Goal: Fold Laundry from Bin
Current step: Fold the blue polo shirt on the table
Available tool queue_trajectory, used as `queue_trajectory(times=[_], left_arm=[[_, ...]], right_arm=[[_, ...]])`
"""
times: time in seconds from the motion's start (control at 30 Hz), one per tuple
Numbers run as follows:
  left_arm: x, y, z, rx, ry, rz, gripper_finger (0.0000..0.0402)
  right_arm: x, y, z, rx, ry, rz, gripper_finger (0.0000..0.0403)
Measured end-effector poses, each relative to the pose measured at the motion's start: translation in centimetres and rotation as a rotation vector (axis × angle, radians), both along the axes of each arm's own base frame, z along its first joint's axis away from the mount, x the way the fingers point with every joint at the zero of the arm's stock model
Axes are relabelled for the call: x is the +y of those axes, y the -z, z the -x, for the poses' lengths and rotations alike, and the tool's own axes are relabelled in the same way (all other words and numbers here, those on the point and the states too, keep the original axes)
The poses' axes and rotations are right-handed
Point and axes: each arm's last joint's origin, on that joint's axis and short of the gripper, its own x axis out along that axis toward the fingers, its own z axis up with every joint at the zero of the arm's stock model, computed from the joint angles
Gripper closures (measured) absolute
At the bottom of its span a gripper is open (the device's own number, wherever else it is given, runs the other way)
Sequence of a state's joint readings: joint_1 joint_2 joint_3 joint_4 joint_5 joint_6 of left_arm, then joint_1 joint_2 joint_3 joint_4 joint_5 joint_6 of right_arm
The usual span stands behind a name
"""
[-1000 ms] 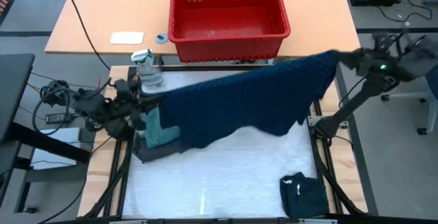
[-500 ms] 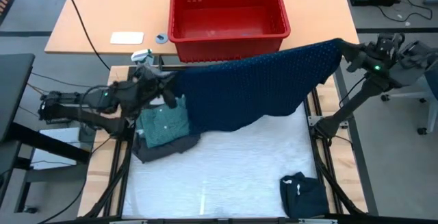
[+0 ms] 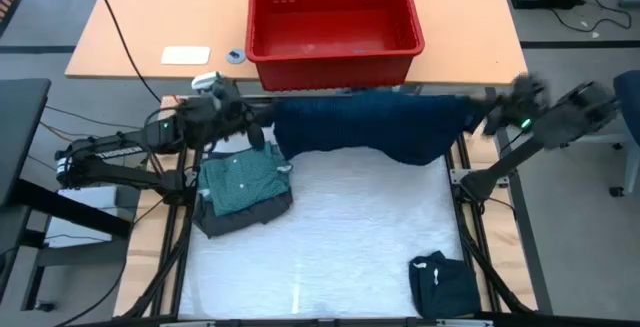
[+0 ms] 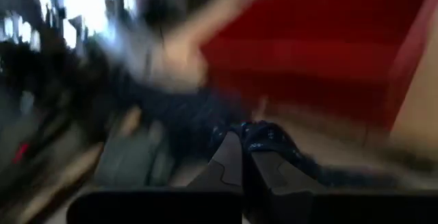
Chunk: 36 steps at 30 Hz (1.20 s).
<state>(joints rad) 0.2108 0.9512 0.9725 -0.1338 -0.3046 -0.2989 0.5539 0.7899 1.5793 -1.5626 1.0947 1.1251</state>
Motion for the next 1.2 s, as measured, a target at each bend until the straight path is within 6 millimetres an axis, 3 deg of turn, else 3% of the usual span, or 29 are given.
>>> queue_trajectory(times=[0.23,0.37,0.5,0.6,0.67,0.87,1.03,1.2], left_arm=[[-5.3,4.4,0.2,0.342,0.166,0.347,0.0401],[-8.8,7.1,-0.1,0.564,0.222,0.484,0.0401],[-11.7,9.2,-1.1,0.704,0.285,0.579,0.0401],[-13.6,10.5,-1.9,0.772,0.334,0.640,0.0401],[-14.2,11.0,-2.2,0.794,0.336,0.667,0.0401],[-12.9,10.0,-1.8,0.714,0.258,0.639,0.0401],[-9.1,8.6,-0.7,0.621,0.069,0.562,0.0401],[-5.1,7.4,-0.3,0.509,-0.138,0.466,0.0401]], right_arm=[[4.6,11.2,-5.1,0.382,-0.123,-0.501,0.0400],[7.4,16.3,-6.9,0.457,-0.267,-0.686,0.0400],[10.3,19.2,-7.8,0.474,-0.436,-0.873,0.0400],[12.3,19.6,-8.0,0.451,-0.553,-0.947,0.0400],[12.7,19.8,-7.7,0.464,-0.543,-0.946,0.0400],[10.8,19.7,-6.2,0.479,-0.317,-0.859,0.0400],[7.7,19.6,-4.5,0.417,-0.056,-0.748,0.0400],[5.8,19.7,-3.7,0.434,0.099,-0.670,0.0400]])
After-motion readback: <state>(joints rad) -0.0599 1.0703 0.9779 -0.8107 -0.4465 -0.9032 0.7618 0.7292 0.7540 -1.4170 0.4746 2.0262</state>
